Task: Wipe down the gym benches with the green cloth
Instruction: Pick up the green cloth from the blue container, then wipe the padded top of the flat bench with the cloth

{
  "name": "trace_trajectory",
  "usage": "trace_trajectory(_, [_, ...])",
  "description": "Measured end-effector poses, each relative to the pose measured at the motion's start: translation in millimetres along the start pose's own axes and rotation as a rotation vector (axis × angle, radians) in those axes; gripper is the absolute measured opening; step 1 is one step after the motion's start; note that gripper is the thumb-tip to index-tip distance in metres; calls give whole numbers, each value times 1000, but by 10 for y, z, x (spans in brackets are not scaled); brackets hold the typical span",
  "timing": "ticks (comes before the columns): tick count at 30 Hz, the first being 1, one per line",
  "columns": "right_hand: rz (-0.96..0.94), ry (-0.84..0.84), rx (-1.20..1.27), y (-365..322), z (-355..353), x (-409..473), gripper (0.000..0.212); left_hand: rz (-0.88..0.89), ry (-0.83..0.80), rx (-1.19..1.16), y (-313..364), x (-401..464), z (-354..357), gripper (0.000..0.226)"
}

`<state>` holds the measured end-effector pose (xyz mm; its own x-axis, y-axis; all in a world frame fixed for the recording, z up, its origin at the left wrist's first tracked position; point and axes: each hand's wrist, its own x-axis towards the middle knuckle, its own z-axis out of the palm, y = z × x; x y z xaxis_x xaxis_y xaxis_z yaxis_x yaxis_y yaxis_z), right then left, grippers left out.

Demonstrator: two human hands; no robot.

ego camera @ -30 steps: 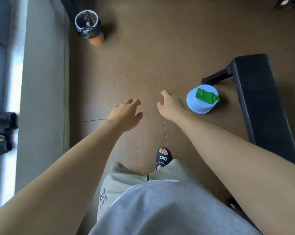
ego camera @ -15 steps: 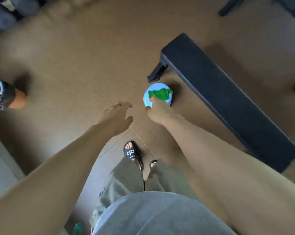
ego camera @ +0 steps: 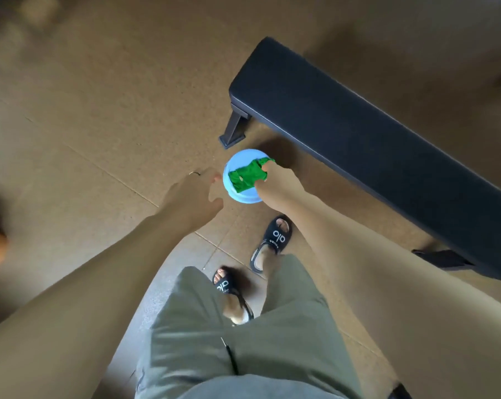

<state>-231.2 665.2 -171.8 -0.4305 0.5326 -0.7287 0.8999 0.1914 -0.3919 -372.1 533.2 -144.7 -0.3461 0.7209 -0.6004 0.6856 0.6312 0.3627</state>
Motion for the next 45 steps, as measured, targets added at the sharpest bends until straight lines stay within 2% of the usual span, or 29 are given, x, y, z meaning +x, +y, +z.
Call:
trace_trajectory(6, [67, 13, 57, 220, 173, 1204, 59, 19, -4, -36, -118, 1196, 398, 49])
trace_trajectory(16, [-59, -39, -253, 1059, 1288, 3567, 78, 96, -34, 3, -984, 3580, 1722, 47])
trace_trajectory(22, [-224, 50, -571, 1403, 1747, 4446, 62, 179, -83, -19, -1375, 4475, 2428, 50])
trace_trajectory(25, [-297, 77, -599, 1452, 1798, 4631, 54, 255, -147, -16, -1517, 4756, 2604, 54])
trace_trajectory(29, [-294, -21, -459, 1427, 1762, 4617, 16, 274, -153, -37, -1496, 4814, 2626, 54])
trace_trajectory(31, [-253, -86, -350, 1419, 1700, 4512, 10, 270, -176, -96, -1464, 4695, 2592, 53])
trace_trajectory(34, [-159, -204, -51, 1375, 1550, 4319, 16, 312, -163, -143, -1466, 4563, 2464, 44])
trace_trajectory(36, [-133, -243, 118, 1306, 1406, 4170, 18, 366, -48, -169, -1443, 4591, 2283, 33])
trace_trajectory(38, [-132, -274, 233, 1204, 1242, 3991, 24, 386, 116, -302, -1371, 4624, 2014, 22])
trace_trajectory(39, [-137, -283, 294, 1167, 1171, 3890, 19, 375, 188, -375, -1319, 4622, 1859, 19])
trace_trajectory(41, [-168, -290, 423, 1090, 997, 3652, 16, 336, 325, -497, -1210, 4595, 1548, 18])
trace_trajectory(43, [-195, -278, 576, 989, 777, 3428, 34, 294, 445, -655, -1086, 4574, 1270, 23])
trace_trajectory(45, [-222, -219, 761, 838, 507, 3279, 38, 259, 532, -782, -920, 4588, 1036, 23])
